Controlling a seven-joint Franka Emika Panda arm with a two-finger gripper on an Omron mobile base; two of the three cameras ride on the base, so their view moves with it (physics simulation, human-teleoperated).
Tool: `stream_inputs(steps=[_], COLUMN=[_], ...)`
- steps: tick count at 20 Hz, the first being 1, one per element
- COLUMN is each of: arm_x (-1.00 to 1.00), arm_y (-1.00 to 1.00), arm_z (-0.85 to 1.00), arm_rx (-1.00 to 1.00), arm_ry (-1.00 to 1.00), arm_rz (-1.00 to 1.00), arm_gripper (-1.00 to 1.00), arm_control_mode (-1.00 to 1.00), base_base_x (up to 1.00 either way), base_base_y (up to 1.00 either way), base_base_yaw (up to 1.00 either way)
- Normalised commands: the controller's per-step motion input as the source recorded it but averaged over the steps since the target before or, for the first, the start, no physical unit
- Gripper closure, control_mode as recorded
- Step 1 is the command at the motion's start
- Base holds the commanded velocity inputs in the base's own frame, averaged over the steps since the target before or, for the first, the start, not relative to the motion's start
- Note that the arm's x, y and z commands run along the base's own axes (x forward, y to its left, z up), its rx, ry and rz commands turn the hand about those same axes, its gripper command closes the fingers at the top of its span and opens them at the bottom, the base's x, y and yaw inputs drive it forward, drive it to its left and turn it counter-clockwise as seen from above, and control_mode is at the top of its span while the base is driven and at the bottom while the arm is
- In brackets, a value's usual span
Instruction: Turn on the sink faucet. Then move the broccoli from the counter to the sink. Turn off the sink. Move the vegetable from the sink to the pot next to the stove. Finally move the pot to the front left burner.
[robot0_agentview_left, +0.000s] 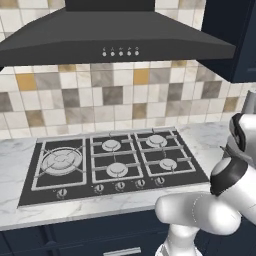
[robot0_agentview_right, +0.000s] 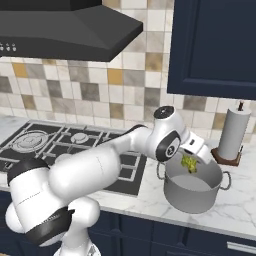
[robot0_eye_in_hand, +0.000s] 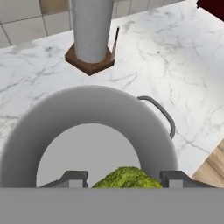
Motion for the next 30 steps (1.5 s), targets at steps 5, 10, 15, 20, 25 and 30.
stream_inputs(steps=[5,10,15,20,25,30], arm_x=[0.04,0.19,0.22,0.23,0.23,0.11], arm_y=[-0.28,-0.08,-0.01,0.0,0.0,-0.04], arm_z=[-0.17,-0.16,-0.18,-0.22,-0.22,-0.19], arm_rx=[0.06,0.05,0.03,0.01,0.01,0.01], arm_ry=[0.0,0.0,0.02,0.04,0.07,0.02], arm_rz=[0.0,0.03,0.04,0.05,0.06,0.06], arm_gripper=[1.0,1.0,1.0,1.0,1.0,1.0], arm_control_mode=[-1.0,-1.0,-1.0,-1.0,-1.0,-1.0], base_base_x=[0.0,0.0,0.0,0.0,0.0,0.0], base_base_y=[0.0,0.0,0.0,0.0,0.0,0.0], base_base_yaw=[0.0,0.0,0.0,0.0,0.0,0.0])
